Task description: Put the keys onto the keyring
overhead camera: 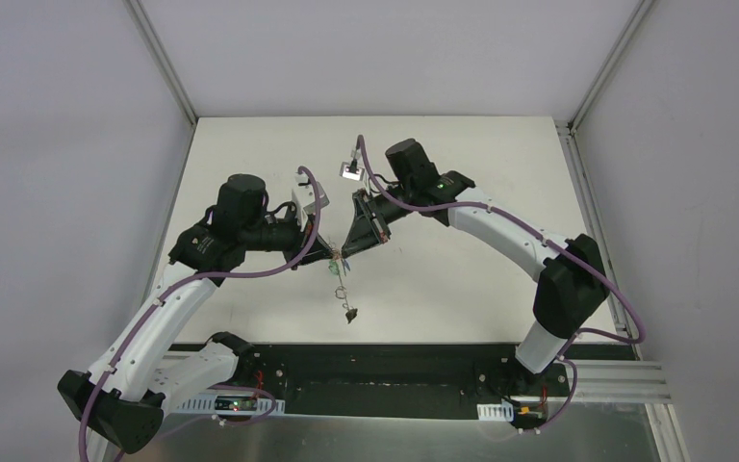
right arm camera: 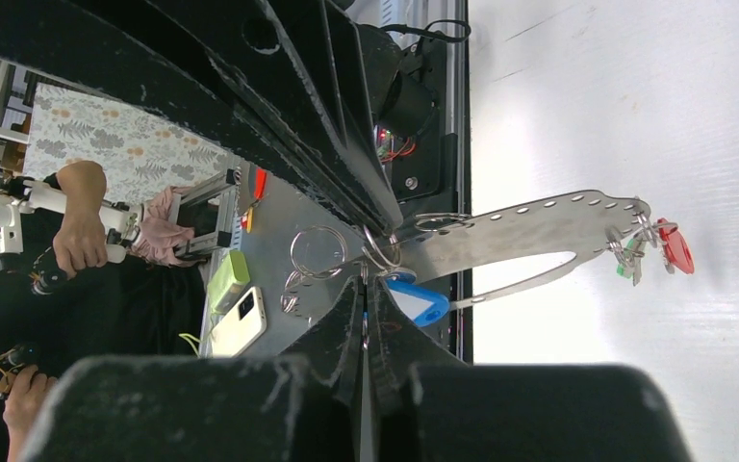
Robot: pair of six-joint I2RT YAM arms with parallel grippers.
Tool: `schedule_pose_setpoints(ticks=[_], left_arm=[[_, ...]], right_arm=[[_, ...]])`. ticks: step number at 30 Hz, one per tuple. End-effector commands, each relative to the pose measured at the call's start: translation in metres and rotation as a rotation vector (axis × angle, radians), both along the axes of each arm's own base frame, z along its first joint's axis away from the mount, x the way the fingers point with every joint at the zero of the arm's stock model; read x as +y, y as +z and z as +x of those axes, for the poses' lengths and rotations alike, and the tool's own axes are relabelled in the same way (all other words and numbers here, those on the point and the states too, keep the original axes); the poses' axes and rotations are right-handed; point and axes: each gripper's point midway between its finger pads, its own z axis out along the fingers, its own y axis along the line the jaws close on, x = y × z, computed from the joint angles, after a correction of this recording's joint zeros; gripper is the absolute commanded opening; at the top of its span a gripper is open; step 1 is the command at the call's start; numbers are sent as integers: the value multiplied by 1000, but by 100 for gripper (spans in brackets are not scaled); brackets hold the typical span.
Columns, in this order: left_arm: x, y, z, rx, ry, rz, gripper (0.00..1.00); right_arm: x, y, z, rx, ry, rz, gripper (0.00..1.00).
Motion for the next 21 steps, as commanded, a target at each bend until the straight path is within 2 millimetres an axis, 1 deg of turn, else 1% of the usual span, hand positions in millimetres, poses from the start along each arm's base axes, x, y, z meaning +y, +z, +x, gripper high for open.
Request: schedule_pose_setpoints(ticks=[1,9,21], left_arm=[[-4,19,0,-71,-24,-37,0],[-5,18,1,-65,-26,-39,0],[-5,18,-1,-66,-29,-41,0]], right_arm=[[2,29,-10,-40,62,82,0],[6,30,-8,-42,54,73,0],[12,23,-1,-46,25,39,0]])
